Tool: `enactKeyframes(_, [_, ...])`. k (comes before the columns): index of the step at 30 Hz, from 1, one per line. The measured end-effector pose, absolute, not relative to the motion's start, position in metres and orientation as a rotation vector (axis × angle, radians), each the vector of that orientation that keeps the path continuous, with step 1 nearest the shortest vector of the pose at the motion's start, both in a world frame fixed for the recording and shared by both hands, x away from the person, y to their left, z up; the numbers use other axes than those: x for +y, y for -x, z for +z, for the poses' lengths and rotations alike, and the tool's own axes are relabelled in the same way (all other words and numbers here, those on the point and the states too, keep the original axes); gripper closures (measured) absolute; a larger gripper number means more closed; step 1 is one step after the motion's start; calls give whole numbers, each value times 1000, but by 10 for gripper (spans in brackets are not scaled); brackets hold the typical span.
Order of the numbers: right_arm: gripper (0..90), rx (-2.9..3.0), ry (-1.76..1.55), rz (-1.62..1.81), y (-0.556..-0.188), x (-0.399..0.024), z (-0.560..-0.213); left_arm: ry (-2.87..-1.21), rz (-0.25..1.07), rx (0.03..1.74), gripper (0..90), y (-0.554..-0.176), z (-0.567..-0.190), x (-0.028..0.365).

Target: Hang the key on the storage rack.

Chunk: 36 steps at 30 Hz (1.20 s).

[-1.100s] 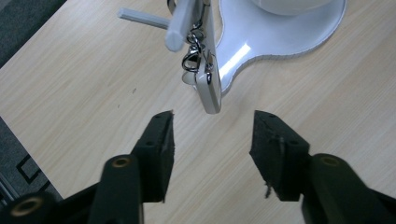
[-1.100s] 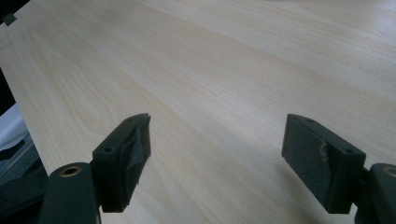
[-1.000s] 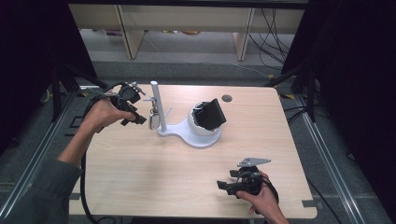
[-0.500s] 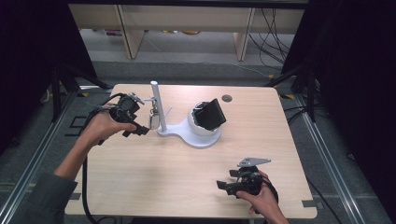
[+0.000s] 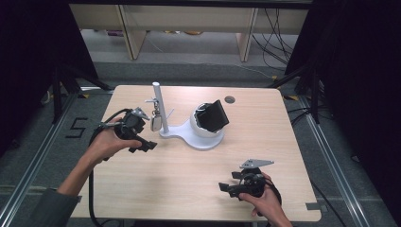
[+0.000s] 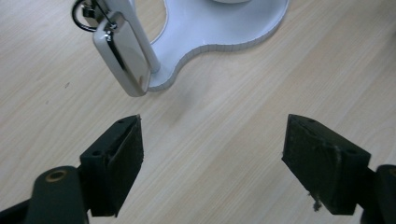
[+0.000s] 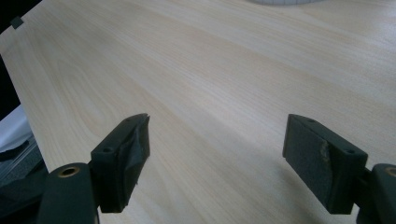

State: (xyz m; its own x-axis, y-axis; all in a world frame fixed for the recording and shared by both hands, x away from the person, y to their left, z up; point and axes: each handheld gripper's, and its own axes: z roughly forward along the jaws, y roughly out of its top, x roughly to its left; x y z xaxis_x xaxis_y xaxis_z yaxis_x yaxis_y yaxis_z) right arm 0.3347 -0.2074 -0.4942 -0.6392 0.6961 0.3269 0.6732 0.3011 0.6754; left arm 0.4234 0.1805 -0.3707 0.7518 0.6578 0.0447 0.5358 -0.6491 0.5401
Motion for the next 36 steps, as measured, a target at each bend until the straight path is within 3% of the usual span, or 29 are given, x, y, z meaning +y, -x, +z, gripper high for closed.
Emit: enactKeyframes(36, [240,2537,-1285,1258,-335,-199,-495,-2379,299,807,179,-380,-416,170])
